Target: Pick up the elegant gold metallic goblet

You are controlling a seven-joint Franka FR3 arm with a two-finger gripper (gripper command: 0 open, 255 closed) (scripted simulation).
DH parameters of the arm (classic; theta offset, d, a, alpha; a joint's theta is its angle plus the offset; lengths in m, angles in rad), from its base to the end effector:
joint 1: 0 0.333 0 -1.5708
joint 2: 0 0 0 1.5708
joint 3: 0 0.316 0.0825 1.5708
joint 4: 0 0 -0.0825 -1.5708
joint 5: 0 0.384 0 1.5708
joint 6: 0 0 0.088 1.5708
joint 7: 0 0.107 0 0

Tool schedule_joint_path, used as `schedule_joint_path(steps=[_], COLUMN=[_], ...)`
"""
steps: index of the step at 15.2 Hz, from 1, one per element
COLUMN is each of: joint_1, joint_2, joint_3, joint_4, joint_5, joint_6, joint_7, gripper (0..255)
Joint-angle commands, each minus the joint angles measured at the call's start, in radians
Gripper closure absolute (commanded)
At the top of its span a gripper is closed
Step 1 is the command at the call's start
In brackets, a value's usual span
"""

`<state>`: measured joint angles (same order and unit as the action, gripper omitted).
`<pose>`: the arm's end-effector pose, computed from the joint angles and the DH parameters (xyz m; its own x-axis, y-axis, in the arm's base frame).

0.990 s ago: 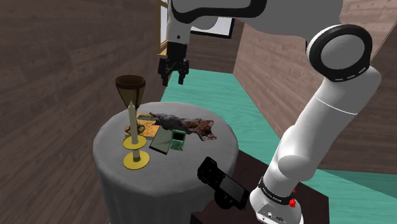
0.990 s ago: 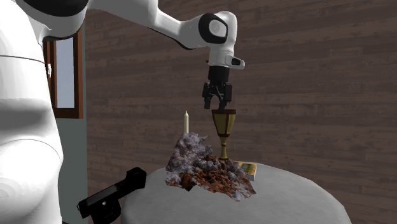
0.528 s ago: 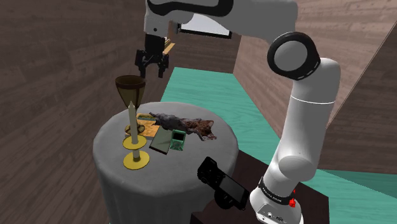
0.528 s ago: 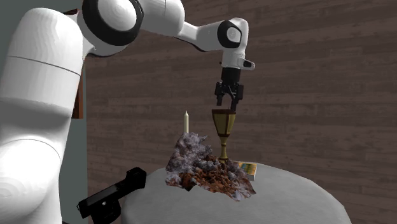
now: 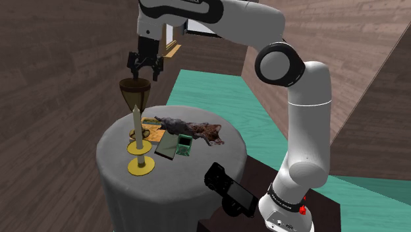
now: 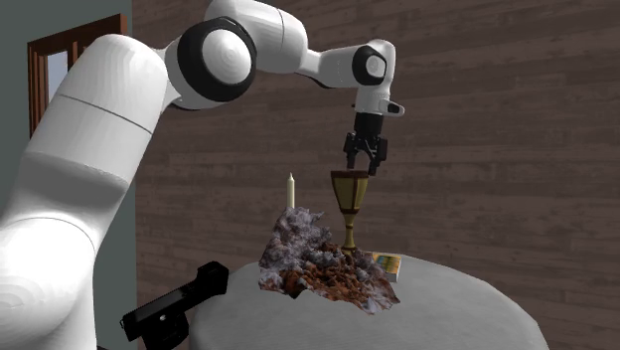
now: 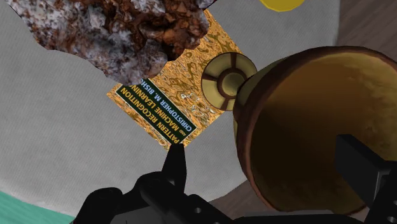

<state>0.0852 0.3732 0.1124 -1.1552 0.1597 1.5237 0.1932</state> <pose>0.6459 0.1314 0.5918 0.9992 0.0080 -0.0398 0.0001 -0.9808 -0.1951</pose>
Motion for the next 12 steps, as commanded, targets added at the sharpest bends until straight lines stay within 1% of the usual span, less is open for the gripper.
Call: schedule_joint_path(steps=[1,3,5,6,12], joint_1=[-0.001,-0.002,-0.002,-0.002,-0.002], joint_2=[-0.012,-0.024,-0.024,-0.022,-0.023], joint_3=[-0.001,-0.001,-0.001,-0.001,-0.001], joint_4=[-0.044,-0.097,-0.097,-0.094,-0.096], joint_5=[0.002,0.003,0.003,0.003,0.003], joint_6=[0.032,0.072,0.072,0.071,0.072], joint_7=[-0.006,-0.014,-0.014,-0.013,-0.013], gripper=[0,0,0,255,255])
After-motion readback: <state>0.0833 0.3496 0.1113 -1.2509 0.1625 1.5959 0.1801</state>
